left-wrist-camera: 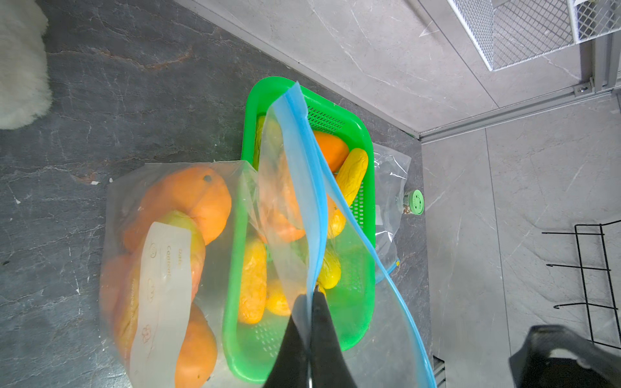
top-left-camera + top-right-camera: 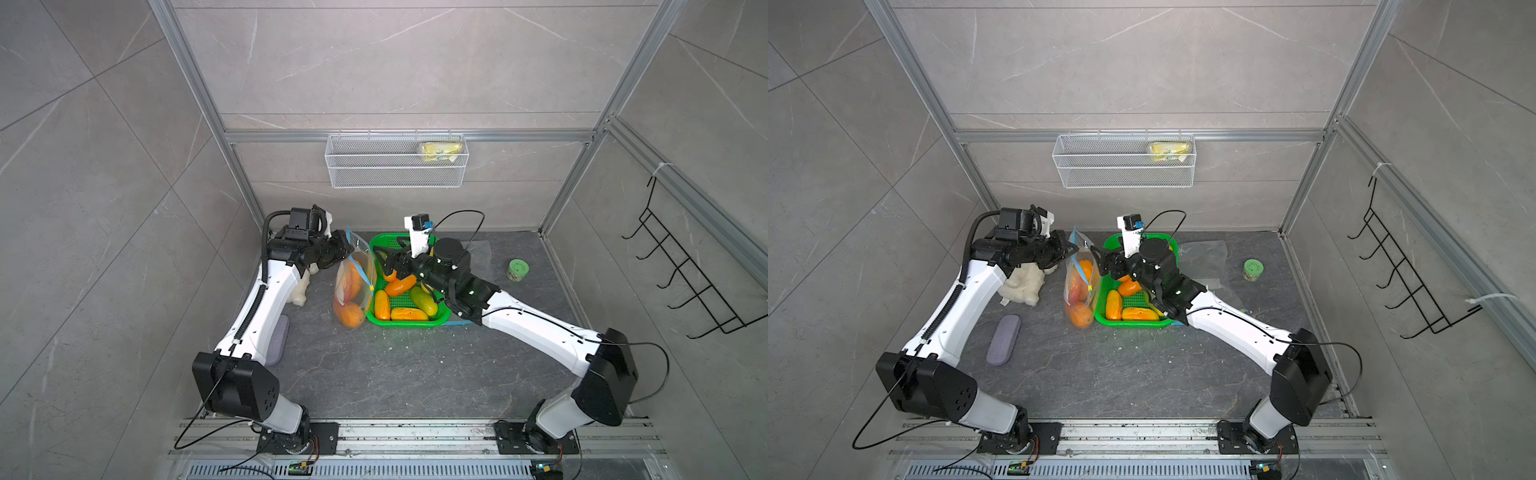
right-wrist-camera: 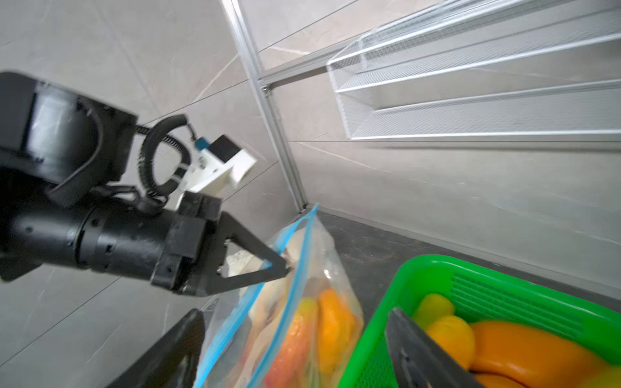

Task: Place the mango in a zip-top bag and seal the zipper
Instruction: Place the mango in the zipper food storage bag, then pick up the mango from the basket.

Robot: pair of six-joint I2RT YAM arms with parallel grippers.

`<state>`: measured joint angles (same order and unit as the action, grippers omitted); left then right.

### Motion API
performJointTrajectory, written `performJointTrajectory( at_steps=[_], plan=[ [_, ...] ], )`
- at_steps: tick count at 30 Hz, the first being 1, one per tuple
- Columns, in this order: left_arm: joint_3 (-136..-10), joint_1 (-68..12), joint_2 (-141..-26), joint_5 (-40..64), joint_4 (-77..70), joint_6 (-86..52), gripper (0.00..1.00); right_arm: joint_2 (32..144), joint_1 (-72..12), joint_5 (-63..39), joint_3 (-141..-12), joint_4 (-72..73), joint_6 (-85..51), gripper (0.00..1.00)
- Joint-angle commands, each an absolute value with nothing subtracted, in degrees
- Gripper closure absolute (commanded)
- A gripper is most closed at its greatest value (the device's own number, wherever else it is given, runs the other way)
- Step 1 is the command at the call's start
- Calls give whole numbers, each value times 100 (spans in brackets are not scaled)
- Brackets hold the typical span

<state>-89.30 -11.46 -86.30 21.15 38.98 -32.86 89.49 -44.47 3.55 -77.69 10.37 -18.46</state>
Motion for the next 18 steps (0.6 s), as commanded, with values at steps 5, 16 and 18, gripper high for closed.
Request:
performJointTrajectory(
  at_steps=[5,16,18],
  plan=[
    [-8535,-1116,-8027,2282,3081,-3314,100,10141,-3556,1548,-8558,-1776,-3071,13],
    [-8447,-1116,-8053,2306,3031,-3305,100,12057,-3161,1505,-10327,-2662,-3457,17],
    [-8461,-1116,-8099,2308,3058,-3303,100,12350,-3114,1516,-10664,-2954,-3542,20]
  ],
)
